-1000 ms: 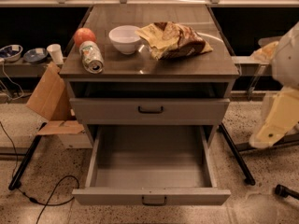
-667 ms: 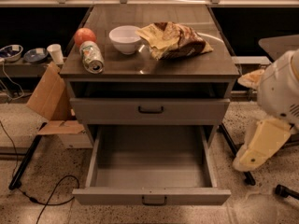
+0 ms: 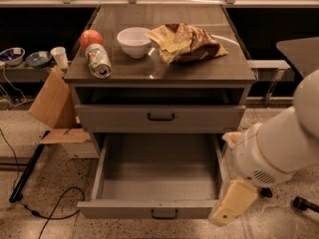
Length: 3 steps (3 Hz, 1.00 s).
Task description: Close middle drawer
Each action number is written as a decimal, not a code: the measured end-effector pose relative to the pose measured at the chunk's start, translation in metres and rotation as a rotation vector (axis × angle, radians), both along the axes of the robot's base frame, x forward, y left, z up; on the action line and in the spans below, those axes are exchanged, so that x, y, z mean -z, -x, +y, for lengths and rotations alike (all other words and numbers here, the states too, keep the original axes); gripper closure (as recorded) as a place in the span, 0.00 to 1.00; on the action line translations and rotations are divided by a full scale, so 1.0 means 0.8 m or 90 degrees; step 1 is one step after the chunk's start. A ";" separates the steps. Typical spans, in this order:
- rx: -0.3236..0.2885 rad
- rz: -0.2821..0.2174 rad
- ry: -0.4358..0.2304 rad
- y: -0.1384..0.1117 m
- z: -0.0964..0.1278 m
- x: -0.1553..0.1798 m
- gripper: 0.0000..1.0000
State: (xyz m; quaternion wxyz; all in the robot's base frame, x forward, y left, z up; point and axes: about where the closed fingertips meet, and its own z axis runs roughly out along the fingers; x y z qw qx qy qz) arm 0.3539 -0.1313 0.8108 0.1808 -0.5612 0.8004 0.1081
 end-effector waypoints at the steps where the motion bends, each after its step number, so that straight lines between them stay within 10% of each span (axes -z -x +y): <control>1: 0.008 0.061 -0.027 0.012 0.027 0.077 0.00; 2: 0.016 0.127 -0.054 0.020 0.047 0.156 0.00; 3: 0.016 0.127 -0.054 0.020 0.047 0.156 0.00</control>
Offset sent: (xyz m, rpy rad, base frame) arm -0.0209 0.0588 -0.1947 0.1336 0.3241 -0.0362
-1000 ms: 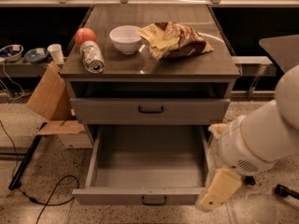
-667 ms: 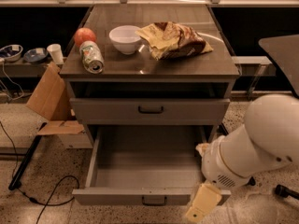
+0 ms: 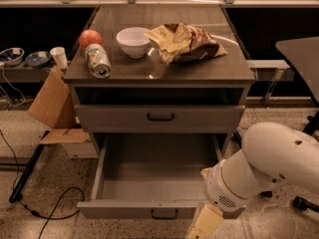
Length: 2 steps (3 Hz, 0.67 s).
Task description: Close middle drawer
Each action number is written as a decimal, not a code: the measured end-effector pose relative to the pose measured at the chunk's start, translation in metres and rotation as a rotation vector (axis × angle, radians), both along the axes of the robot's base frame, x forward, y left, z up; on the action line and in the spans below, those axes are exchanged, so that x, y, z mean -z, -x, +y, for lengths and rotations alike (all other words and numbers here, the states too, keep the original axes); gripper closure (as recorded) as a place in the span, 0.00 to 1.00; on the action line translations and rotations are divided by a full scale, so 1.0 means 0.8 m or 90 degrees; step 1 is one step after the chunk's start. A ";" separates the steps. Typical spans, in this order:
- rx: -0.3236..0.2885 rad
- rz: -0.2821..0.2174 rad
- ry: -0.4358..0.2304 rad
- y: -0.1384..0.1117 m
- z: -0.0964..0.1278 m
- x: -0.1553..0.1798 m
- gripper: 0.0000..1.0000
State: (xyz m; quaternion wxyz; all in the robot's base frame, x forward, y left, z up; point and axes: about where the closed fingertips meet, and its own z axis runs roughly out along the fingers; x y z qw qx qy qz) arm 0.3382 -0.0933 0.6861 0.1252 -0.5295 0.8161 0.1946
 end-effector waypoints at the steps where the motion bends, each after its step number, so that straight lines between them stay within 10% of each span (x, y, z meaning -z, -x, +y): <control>1: 0.004 0.001 -0.009 -0.002 0.009 0.009 0.00; 2: 0.023 0.022 -0.025 -0.011 0.024 0.043 0.00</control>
Offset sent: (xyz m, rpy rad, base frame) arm 0.0209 0.0336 -0.0715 0.0796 0.0842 -0.0881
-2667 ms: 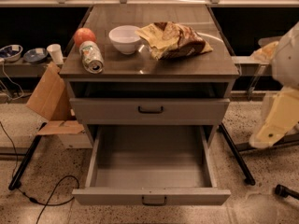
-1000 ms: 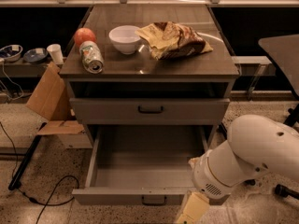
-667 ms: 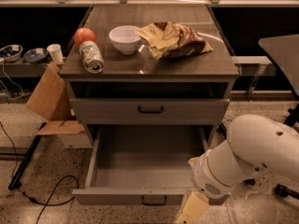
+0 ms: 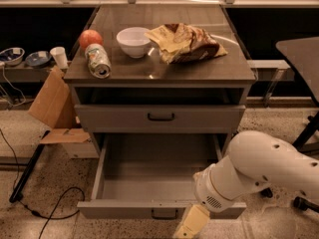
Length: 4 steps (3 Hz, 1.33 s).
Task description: Close middle drawer
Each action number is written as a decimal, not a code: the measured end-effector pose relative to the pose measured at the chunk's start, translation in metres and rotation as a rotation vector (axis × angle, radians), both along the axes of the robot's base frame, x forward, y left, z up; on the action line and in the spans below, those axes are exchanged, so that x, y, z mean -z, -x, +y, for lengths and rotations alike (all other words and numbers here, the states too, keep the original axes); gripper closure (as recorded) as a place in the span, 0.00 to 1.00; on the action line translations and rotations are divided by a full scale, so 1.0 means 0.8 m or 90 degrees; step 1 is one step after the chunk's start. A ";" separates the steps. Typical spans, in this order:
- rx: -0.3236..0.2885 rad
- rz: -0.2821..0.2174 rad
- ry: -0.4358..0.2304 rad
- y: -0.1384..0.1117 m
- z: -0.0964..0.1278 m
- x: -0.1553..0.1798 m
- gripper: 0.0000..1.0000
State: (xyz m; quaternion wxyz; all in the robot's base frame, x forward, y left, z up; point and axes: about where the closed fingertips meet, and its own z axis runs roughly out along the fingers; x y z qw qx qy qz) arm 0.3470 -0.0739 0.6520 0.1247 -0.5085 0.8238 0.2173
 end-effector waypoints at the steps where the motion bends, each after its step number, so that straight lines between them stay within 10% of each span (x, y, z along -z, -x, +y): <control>1: 0.026 0.043 -0.014 -0.008 0.008 0.050 0.00; 2: 0.054 0.105 -0.022 -0.013 0.009 0.108 0.00; 4: 0.128 0.238 -0.034 -0.015 -0.009 0.217 0.50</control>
Offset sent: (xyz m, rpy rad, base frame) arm 0.0157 0.0087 -0.1442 0.0543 0.2922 -0.1424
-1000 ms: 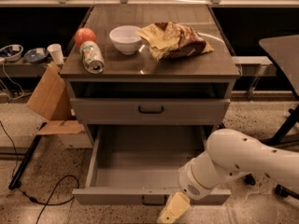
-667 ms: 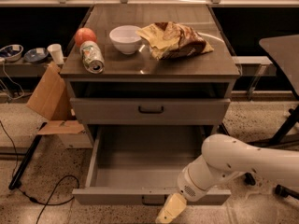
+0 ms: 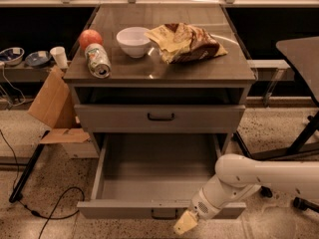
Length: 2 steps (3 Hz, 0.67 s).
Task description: Close middle drawer
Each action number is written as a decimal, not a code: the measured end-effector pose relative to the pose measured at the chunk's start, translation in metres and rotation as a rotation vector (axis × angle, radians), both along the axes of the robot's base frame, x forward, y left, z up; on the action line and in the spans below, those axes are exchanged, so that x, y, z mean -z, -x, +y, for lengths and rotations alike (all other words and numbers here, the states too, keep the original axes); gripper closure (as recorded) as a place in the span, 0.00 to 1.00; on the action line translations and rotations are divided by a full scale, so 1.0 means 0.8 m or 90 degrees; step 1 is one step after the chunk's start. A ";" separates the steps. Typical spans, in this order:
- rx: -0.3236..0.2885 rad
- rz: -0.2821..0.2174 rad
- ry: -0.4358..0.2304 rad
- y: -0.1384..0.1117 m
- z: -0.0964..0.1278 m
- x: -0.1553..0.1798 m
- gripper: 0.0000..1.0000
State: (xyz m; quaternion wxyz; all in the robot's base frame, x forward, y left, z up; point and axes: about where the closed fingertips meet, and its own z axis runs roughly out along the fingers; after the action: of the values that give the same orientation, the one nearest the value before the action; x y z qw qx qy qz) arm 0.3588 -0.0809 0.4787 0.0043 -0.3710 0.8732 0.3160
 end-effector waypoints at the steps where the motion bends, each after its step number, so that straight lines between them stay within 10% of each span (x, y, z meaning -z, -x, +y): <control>1: 0.034 0.026 0.002 0.001 -0.012 0.018 0.74; 2: 0.046 0.041 0.005 0.001 -0.013 0.035 0.96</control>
Offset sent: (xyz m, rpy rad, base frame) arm 0.0021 -0.0117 -0.0454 -0.0174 0.0884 -0.1012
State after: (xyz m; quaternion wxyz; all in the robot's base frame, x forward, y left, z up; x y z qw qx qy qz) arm 0.3581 -0.0910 0.4511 -0.0137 -0.3289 0.8871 0.3236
